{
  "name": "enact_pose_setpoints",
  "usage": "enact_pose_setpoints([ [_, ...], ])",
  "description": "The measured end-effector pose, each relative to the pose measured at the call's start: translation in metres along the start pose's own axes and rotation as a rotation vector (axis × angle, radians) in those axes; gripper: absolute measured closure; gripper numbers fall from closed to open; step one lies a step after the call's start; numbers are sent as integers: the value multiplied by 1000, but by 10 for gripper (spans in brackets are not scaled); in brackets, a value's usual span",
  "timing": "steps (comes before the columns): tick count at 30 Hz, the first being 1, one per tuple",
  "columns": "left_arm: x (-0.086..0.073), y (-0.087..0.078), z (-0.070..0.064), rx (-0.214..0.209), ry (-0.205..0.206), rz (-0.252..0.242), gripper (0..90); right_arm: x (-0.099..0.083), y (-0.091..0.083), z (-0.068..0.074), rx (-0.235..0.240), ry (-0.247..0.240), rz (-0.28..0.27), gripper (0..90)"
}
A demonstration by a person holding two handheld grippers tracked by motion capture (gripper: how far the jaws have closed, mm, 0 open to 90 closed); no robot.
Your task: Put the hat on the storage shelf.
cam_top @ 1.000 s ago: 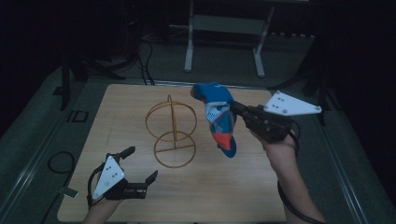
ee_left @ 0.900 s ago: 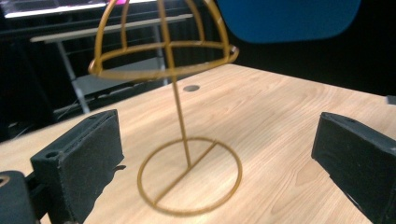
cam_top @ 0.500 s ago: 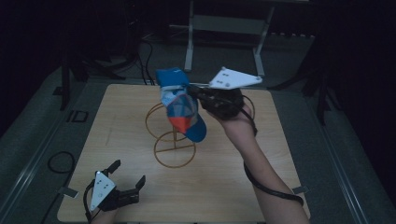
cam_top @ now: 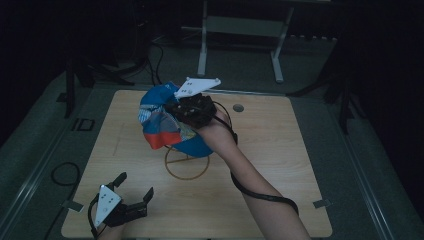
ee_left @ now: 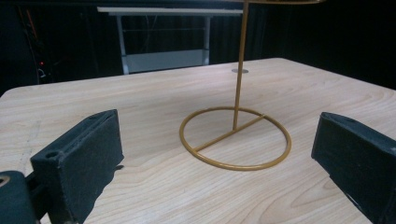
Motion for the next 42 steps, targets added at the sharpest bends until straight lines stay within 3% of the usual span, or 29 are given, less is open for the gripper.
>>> enact_pose_setpoints([
  [5, -2, 0, 0, -2, -2, 6, 22, -9, 13, -2, 12, 4, 47, 900],
  [13, -4, 2, -1, -13, -3, 19, 22, -24, 20, -8, 29, 30, 94, 888],
  [17, -5, 2, 0, -17, -12, 23, 22, -31, 14, -15, 28, 56, 67, 811],
  [22, -6, 3, 0, -20, -15, 28, 22, -37, 4, -26, 57, 133, 7, 717],
  [31, -7, 3, -1, -24, -13, 35, 22, -43, -10, -24, 40, 120, -24, 684],
  [42, -8, 4, 0, -24, -23, 39, 22, -60, -30, -32, 26, 149, -48, 648],
])
Point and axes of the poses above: each handheld gripper's, and its own axes: y roughly forward along the jaws, x roughly out of its top, z roughly to its left, the point moved 2 cm from there along y, roughly forward along the jaws, and after that the axes turned 2 degrees about y, right-handed, at the moved point
